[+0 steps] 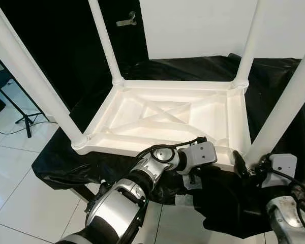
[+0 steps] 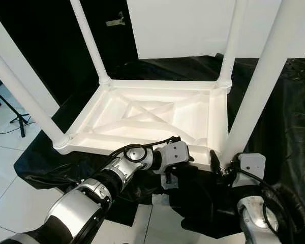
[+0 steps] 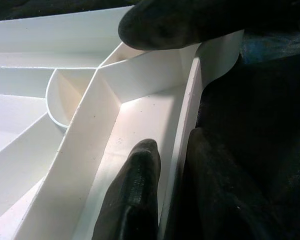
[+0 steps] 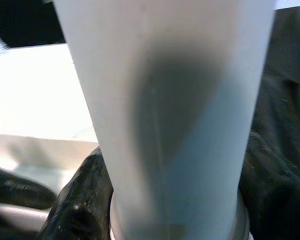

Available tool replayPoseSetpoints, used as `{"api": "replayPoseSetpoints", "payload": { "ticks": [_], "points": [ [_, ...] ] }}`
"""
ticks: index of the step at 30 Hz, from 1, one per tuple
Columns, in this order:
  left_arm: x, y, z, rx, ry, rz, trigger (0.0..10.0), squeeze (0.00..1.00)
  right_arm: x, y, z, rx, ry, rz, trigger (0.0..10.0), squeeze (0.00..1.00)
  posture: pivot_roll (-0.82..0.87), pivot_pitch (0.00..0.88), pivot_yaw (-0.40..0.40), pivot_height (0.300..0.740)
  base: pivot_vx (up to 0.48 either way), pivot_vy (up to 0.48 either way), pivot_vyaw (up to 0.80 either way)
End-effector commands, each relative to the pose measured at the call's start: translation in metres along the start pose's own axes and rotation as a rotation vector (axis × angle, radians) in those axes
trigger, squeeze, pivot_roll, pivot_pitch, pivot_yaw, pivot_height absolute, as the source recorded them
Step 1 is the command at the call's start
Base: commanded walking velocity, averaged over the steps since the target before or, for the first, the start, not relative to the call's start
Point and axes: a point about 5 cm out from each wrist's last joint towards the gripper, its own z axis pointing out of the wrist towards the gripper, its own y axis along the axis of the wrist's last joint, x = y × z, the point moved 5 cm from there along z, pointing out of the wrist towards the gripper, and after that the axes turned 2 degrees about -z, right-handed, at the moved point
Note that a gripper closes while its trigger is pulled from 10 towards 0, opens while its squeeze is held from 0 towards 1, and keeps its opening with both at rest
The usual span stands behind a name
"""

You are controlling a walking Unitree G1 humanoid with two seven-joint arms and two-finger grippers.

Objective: Building children table

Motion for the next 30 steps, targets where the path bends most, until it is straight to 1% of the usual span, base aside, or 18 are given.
{"api": "replayPoseSetpoints", "payload": {
  "ticks": [1,2,6,7,8,9,10,11,12,13,16,17,18,19,23,24,27,30],
  "points": [
    [-0.010,-0.023,0.006,0.067,0.068,-0.086,10.0,0.00,0.013,-0.023,-0.008,0.094,0.014,0.034,0.0,0.00,-0.01,0.000,0.097,0.740,0.000,0.000,0.00],
    [-0.011,-0.023,0.006,0.066,0.066,-0.086,10.0,0.00,0.011,-0.024,-0.008,0.091,-0.013,0.037,0.0,0.00,-0.02,0.000,0.097,0.740,0.000,0.000,0.00],
    [-0.012,-0.023,0.007,0.065,0.061,-0.085,10.0,0.00,0.013,-0.022,-0.006,0.084,-0.008,0.033,0.0,0.00,-0.02,0.000,0.099,0.740,0.000,0.000,0.00],
    [-0.012,-0.022,0.008,0.064,0.060,-0.085,10.0,0.00,0.014,-0.022,-0.006,0.086,0.002,0.025,3.6,0.00,-0.02,0.000,0.097,0.740,0.000,0.000,0.00],
    [-0.012,-0.021,0.009,0.063,0.061,-0.084,10.0,0.00,0.015,-0.022,-0.005,0.094,0.012,0.025,5.9,0.00,-0.02,0.000,0.095,0.740,0.000,0.000,0.00],
    [-0.012,-0.021,0.009,0.063,0.061,-0.084,10.0,0.00,0.015,-0.022,-0.005,0.094,0.012,0.025,5.9,0.00,-0.02,0.000,0.095,0.740,0.000,0.000,0.00],
    [-0.012,-0.021,0.009,0.062,0.061,-0.084,10.0,0.00,0.016,-0.022,-0.004,0.098,0.027,0.019,10.0,0.00,-0.02,0.000,0.095,0.740,0.000,0.000,0.00],
    [-0.012,-0.021,0.009,0.062,0.062,-0.085,10.0,0.00,0.017,-0.022,-0.004,0.096,0.033,0.015,10.0,0.47,-0.02,0.000,0.093,0.740,0.000,0.000,0.00],
    [-0.012,-0.021,0.009,0.062,0.062,-0.085,10.0,0.00,0.017,-0.022,-0.004,0.096,0.033,0.015,10.0,0.47,-0.02,0.000,0.093,0.740,0.000,0.000,0.00],
    [-0.012,-0.021,0.009,0.062,0.063,-0.086,10.0,0.00,0.017,-0.020,-0.002,0.090,0.048,0.012,10.0,1.00,-0.02,0.000,0.093,0.740,0.000,0.000,0.00],
    [-0.013,-0.021,0.009,0.063,0.063,-0.087,10.0,0.00,0.015,-0.018,0.001,0.080,0.080,-0.003,10.0,1.00,-0.02,0.000,0.091,0.740,0.000,0.000,0.00],
    [-0.013,-0.022,0.009,0.062,0.064,-0.088,10.0,0.00,0.012,-0.016,0.003,0.072,0.104,-0.026,10.0,0.16,-0.02,0.000,0.088,0.740,0.000,0.000,0.00],
    [-0.013,-0.022,0.009,0.062,0.064,-0.088,10.0,0.00,0.012,-0.016,0.003,0.072,0.104,-0.026,10.0,0.16,-0.02,0.000,0.088,0.740,0.000,0.000,0.00],
    [-0.013,-0.021,0.009,0.062,0.064,-0.089,10.0,0.00,0.010,-0.015,0.005,0.065,0.121,-0.043,10.0,0.00,-0.02,0.000,0.087,0.740,0.000,0.000,0.00],
    [-0.013,-0.021,0.009,0.060,0.068,-0.093,10.0,0.00,0.004,-0.007,0.012,0.049,0.285,-0.115,10.0,0.00,-0.01,0.000,0.085,0.740,0.000,0.000,0.00],
    [-0.013,-0.021,0.009,0.060,0.068,-0.093,10.0,0.00,0.004,-0.007,0.012,0.049,0.285,-0.115,10.0,0.00,-0.01,0.000,0.085,0.740,0.000,0.000,0.00],
    [-0.013,-0.023,0.008,0.062,0.069,-0.096,10.0,0.00,0.006,-0.007,0.011,0.079,0.412,-0.115,10.0,0.00,-0.01,0.000,0.086,0.740,0.000,0.000,0.00],
    [-0.013,-0.024,0.008,0.063,0.069,-0.096,10.0,0.00,0.008,-0.009,0.009,0.095,0.453,-0.116,10.0,0.00,-0.01,0.000,0.085,0.740,0.000,0.000,0.00]
  ]
}}
